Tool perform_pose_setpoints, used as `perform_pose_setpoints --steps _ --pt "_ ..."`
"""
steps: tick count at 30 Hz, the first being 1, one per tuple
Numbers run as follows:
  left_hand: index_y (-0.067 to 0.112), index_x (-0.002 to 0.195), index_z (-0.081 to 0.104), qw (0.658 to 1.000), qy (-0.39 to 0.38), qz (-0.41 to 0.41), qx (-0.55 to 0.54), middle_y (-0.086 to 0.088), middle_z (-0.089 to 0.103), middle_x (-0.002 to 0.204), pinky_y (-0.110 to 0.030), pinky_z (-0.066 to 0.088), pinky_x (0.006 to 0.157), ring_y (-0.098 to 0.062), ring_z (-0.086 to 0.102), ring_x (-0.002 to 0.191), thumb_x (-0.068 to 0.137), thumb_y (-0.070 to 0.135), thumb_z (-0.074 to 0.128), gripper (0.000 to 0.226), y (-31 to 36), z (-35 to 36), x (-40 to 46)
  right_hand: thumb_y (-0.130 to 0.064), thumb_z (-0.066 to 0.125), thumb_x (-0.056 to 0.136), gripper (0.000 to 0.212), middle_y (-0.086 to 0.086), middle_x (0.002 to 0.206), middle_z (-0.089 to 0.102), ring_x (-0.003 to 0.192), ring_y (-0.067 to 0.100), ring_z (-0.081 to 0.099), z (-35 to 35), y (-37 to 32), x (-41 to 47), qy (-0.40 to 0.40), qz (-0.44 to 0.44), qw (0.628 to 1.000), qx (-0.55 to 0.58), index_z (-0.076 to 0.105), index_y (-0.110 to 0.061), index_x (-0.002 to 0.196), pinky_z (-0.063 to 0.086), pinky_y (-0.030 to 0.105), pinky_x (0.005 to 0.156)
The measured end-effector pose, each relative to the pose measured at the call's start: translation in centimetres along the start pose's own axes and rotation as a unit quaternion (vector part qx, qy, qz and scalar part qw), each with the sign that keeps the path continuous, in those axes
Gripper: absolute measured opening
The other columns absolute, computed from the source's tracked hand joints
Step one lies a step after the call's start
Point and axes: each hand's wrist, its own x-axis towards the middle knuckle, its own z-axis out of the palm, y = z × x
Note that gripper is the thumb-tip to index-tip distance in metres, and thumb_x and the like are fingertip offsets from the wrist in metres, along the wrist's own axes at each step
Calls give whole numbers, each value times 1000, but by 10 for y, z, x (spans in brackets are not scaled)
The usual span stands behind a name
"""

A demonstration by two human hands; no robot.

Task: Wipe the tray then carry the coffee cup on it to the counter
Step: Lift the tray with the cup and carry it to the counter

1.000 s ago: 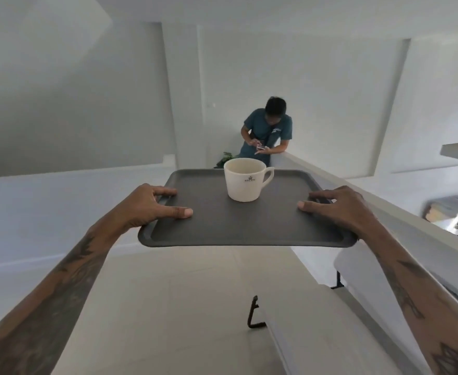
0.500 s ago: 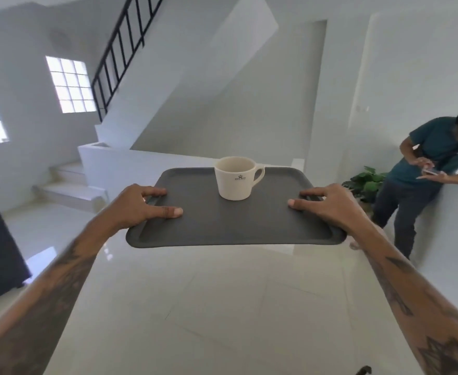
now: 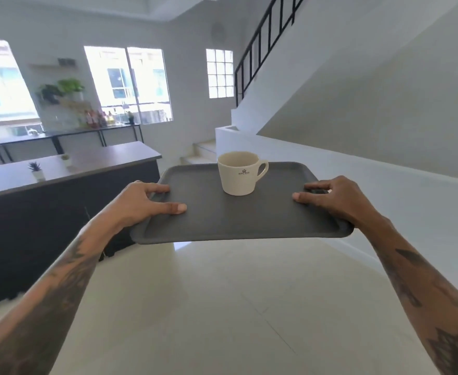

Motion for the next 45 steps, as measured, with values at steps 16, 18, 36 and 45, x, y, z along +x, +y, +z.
perform_pose_setpoints --steps 16,18,36,45 --pt "27 127 67 985 134 -102 35 5 57 130 -37 42 104 -19 56 118 53 62 87 84 -173 -141 209 -55 75 69 56 7 118 69 89 16 57 258 -121 326 -125 -122 983 50 72 -19 111 39 26 77" --pt "24 128 67 982 147 -114 31 5 61 130 -39 43 106 -19 59 117 56 58 88 83 -190 -148 235 -56 74 69 57 9 120 67 88 18 56 292 -130 370 -135 -142 979 50 72 -18 112 40 27 76" --pt "21 129 66 946 243 -212 30 13 61 118 -16 46 82 -5 62 101 54 56 90 86 -403 -263 473 -62 71 67 57 11 117 62 101 25 56 599 -265 680 -224 -239 943 67 72 -27 111 38 28 81" --pt "26 131 63 945 232 -224 47 5 50 108 -14 40 76 -5 55 96 47 66 89 97 -553 -335 599 -79 56 54 81 4 112 50 94 18 48 769 -320 774 -227 -214 948 66 68 -28 116 43 27 81"
